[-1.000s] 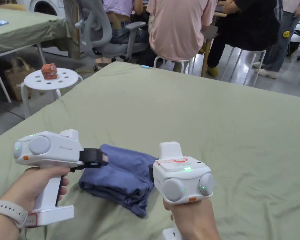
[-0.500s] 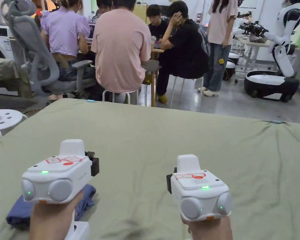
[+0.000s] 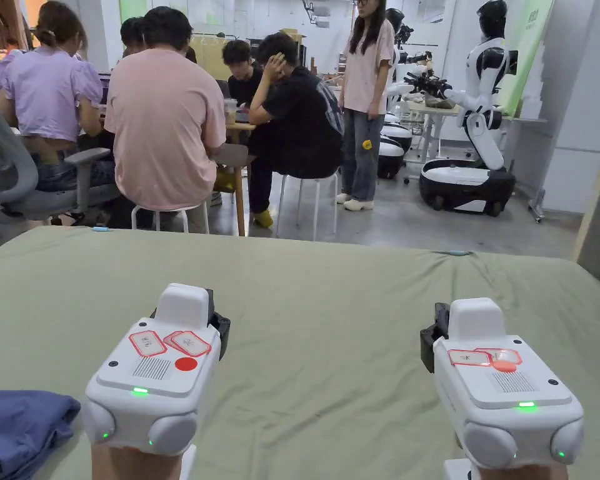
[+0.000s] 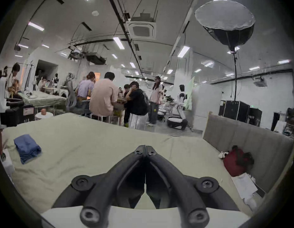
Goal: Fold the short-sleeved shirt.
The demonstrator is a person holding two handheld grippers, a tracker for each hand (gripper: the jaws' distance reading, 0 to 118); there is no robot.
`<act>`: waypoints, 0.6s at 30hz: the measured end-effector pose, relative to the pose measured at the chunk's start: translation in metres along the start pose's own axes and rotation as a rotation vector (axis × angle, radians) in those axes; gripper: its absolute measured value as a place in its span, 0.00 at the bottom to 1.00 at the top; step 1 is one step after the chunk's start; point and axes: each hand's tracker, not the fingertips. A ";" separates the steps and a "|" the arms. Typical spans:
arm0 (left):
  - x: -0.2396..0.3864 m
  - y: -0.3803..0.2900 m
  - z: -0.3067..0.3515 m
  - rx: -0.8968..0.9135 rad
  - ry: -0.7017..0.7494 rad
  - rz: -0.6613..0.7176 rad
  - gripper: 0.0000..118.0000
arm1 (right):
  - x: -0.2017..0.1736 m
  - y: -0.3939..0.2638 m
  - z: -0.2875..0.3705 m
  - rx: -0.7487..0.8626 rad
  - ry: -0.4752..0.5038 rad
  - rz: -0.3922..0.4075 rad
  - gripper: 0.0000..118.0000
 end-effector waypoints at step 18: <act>0.011 0.007 0.009 0.013 -0.034 -0.014 0.82 | -0.015 -0.024 -0.013 -0.042 0.037 -0.093 0.99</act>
